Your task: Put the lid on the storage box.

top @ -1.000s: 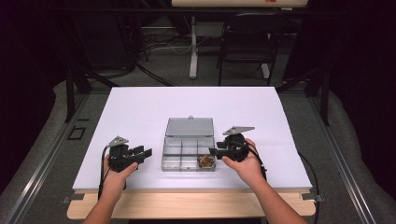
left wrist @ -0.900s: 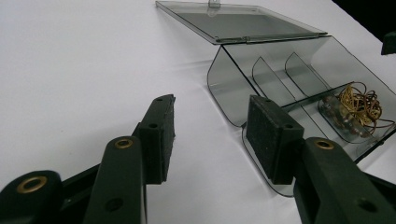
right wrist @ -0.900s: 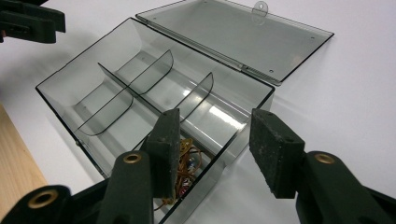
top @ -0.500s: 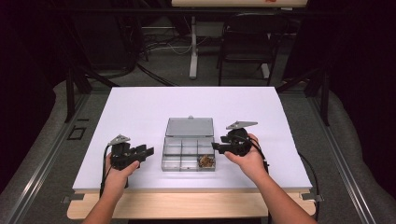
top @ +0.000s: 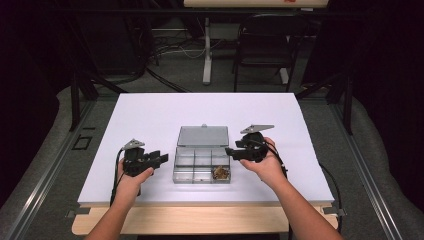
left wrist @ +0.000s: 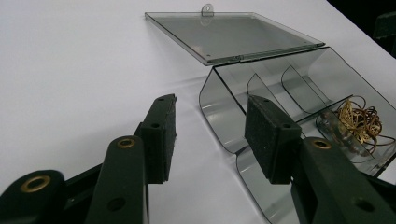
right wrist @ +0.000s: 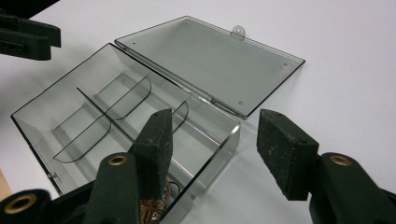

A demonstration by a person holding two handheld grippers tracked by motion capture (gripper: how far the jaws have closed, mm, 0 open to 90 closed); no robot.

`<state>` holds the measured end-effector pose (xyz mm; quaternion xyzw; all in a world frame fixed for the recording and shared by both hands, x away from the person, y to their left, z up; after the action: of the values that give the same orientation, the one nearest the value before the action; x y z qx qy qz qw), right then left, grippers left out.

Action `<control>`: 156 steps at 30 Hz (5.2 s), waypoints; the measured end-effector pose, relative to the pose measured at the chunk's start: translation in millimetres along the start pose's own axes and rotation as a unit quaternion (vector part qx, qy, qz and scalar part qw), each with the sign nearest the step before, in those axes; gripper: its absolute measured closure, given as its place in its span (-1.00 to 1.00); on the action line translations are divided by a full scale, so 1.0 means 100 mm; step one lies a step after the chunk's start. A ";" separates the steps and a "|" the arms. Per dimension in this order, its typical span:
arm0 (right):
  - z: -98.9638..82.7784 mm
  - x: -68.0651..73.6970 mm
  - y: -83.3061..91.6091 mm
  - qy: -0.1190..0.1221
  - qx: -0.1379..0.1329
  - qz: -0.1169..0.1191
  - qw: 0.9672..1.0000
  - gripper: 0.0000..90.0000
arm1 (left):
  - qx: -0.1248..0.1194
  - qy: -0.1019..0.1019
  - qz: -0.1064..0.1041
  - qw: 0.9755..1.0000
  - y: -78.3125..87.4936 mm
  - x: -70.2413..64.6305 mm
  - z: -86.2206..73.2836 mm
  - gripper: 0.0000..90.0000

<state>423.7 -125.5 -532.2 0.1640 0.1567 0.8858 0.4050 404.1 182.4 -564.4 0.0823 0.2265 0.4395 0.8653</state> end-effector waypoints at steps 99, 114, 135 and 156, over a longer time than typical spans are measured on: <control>0.10 -0.41 -0.67 -0.094 0.070 -0.088 0.989 0.31 | 0.108 0.035 0.042 0.993 -0.91 0.06 0.32 0.21; 0.06 -0.46 -0.74 -0.121 0.073 -0.096 0.985 0.19 | 0.119 0.058 0.050 0.990 -1.06 0.06 0.39 0.04; 0.04 -0.41 -0.89 -0.144 0.084 -0.093 0.982 0.17 | 0.135 0.074 0.050 0.987 -1.18 0.10 0.33 0.00; 0.04 -0.43 -0.94 -0.170 0.097 -0.090 0.976 0.14 | 0.135 0.082 0.043 0.987 -1.20 0.12 0.32 -0.06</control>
<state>514.2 -99.3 -573.8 0.3364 0.1850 0.7852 0.4859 511.8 121.9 -581.2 0.1713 0.3504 0.4470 0.8050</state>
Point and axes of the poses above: each handheld gripper's, and its own axes: y roughly backward along the jaws, z roughly out of its top, x roughly to its left, the point moved 6 cm from there along -y, roughly forward along the jaws, and after that the axes turned 15 degrees about -x, right-handed, at the moved point
